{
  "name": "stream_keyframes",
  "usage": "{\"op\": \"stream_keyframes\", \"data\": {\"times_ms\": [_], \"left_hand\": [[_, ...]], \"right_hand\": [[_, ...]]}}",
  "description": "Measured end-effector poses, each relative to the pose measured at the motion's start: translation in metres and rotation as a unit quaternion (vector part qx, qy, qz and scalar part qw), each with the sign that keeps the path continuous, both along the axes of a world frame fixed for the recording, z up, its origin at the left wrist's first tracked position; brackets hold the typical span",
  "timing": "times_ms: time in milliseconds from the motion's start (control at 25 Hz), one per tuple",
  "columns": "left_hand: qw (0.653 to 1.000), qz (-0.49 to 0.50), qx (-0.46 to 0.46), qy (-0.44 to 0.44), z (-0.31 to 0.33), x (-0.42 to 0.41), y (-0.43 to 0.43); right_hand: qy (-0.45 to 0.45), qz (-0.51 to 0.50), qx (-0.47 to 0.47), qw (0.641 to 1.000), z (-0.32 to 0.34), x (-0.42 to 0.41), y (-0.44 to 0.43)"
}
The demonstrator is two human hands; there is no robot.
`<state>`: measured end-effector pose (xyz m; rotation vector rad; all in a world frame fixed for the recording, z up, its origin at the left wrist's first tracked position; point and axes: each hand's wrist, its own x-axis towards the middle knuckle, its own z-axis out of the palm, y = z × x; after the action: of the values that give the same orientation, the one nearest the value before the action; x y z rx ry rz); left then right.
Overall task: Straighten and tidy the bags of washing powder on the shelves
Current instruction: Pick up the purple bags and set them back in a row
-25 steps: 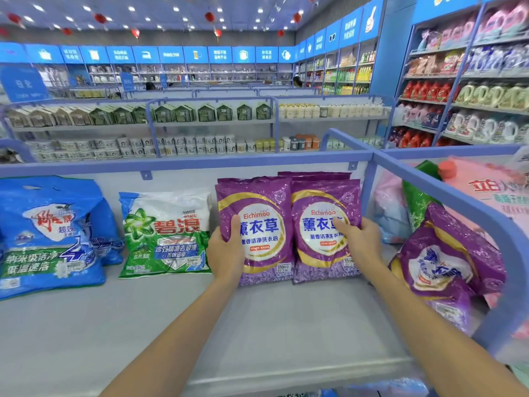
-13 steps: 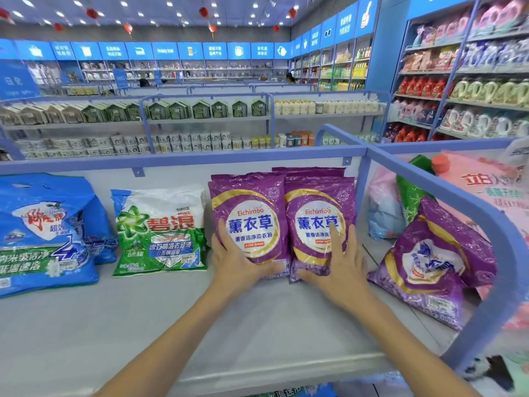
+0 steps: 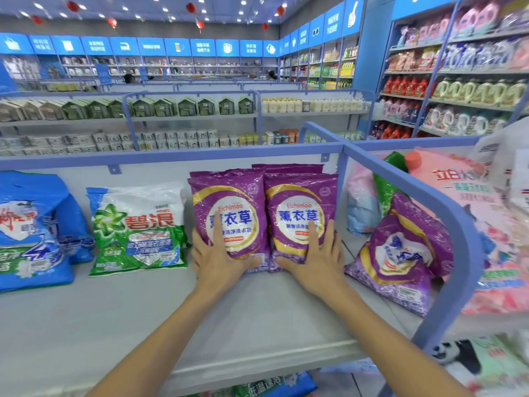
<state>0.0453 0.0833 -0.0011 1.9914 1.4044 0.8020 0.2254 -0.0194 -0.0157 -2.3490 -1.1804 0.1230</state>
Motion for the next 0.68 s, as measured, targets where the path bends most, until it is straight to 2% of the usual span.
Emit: {"op": "stream_keyframes", "data": {"times_ms": [240, 360, 480, 560, 680], "left_hand": [[0.994, 0.006, 0.076, 0.074, -0.017, 0.0, -0.03], [0.989, -0.023, 0.069, 0.126, -0.011, -0.005, -0.049], [0.991, -0.061, 0.041, 0.116, 0.006, -0.013, -0.07], [0.988, -0.086, 0.064, 0.113, 0.008, -0.022, -0.083], [0.979, -0.125, 0.092, 0.135, 0.016, -0.033, -0.124]], "right_hand": [[-0.035, 0.062, 0.008, 0.997, 0.0, -0.004, -0.03], [-0.037, 0.107, 0.001, 0.994, 0.003, -0.01, -0.06], [-0.057, 0.143, -0.015, 0.988, 0.016, -0.021, -0.095], [-0.026, 0.146, -0.021, 0.989, 0.021, -0.029, -0.124], [0.006, 0.141, 0.031, 0.989, 0.025, -0.036, -0.172]]}}
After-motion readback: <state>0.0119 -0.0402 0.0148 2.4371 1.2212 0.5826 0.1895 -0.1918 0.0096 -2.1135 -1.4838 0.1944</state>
